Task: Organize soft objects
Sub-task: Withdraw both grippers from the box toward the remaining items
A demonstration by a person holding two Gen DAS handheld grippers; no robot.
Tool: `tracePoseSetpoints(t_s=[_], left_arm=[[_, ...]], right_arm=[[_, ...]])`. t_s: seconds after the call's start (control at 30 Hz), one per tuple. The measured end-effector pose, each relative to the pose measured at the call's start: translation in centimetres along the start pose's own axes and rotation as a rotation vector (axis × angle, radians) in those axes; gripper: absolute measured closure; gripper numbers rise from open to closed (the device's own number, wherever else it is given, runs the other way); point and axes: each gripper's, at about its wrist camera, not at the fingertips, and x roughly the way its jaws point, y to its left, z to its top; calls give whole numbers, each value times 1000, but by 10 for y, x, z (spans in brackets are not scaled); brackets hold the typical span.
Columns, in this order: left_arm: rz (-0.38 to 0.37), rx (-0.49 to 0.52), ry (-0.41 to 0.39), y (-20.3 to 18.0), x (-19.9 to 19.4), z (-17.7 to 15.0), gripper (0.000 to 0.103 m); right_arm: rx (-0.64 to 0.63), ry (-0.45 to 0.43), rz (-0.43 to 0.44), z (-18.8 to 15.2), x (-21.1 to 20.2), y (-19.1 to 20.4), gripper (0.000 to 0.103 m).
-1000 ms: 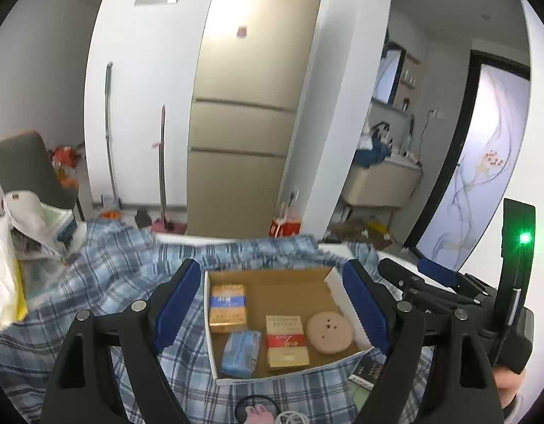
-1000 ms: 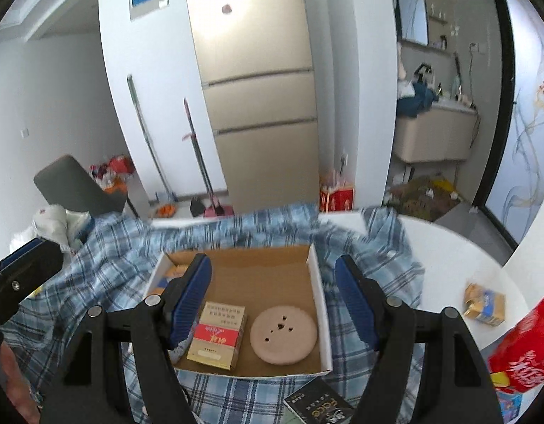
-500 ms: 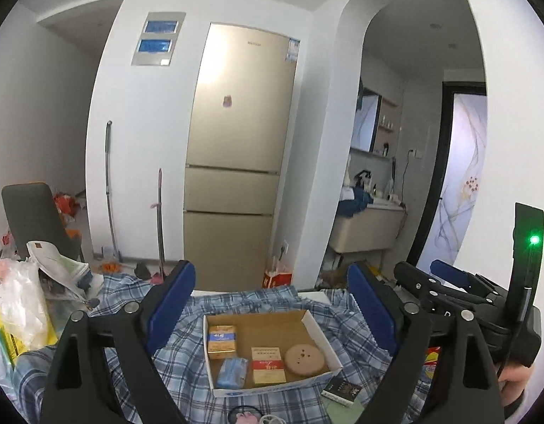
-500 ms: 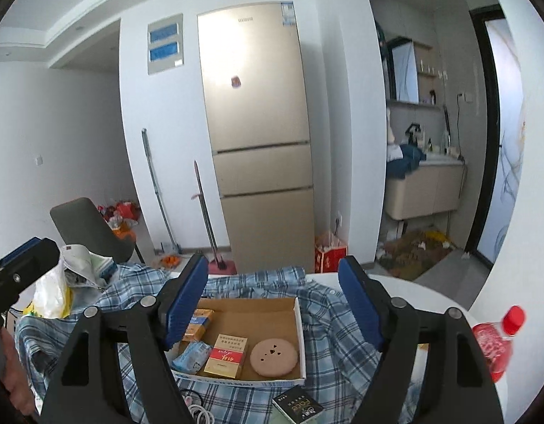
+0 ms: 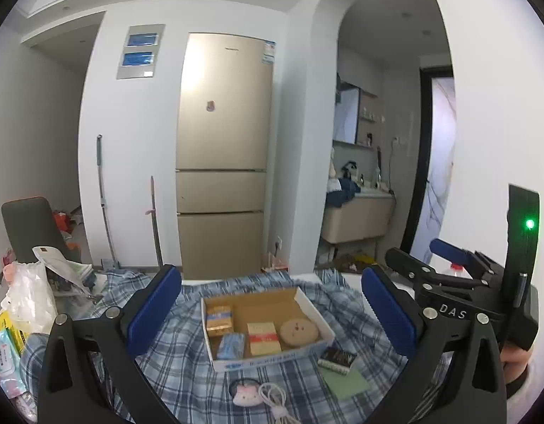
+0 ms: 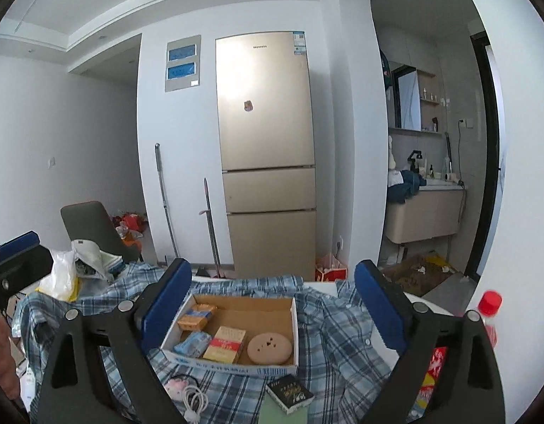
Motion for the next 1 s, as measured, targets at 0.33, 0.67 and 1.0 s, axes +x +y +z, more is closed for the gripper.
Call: tracePoseSetpoints(t_s=[0.33, 0.67, 1.0], left_arm=[[-18, -33, 86, 6, 14, -45, 0], [-13, -61, 230, 27, 39, -89, 0], [-10, -46, 330, 39, 48, -130, 0]], right_arm=[[-21, 102, -8, -42, 2, -2, 10], [-12, 226, -10, -88, 13, -7, 10], [-4, 319, 2, -117, 26, -5, 10]])
